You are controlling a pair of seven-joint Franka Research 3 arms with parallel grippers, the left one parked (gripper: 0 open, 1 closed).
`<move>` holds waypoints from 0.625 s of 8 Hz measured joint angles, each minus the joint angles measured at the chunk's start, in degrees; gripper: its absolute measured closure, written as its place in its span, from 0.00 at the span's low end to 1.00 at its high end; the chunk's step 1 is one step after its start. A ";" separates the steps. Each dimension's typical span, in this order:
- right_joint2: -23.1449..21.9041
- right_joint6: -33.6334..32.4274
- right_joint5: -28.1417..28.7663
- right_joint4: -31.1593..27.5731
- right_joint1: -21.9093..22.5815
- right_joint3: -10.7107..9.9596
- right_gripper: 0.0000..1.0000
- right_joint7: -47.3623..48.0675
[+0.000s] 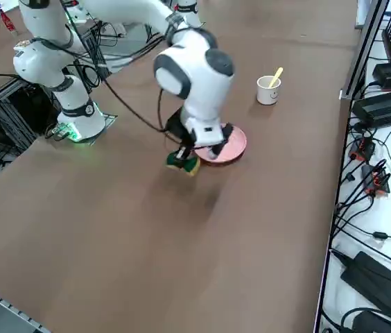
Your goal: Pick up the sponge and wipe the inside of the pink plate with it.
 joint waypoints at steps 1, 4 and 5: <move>-2.23 4.20 -0.85 -6.41 -0.59 0.00 0.93 -0.09; -6.60 15.02 -5.98 -21.62 -4.16 -0.05 0.93 -2.82; -7.45 17.23 -6.42 -24.32 -6.63 -0.08 0.93 -5.52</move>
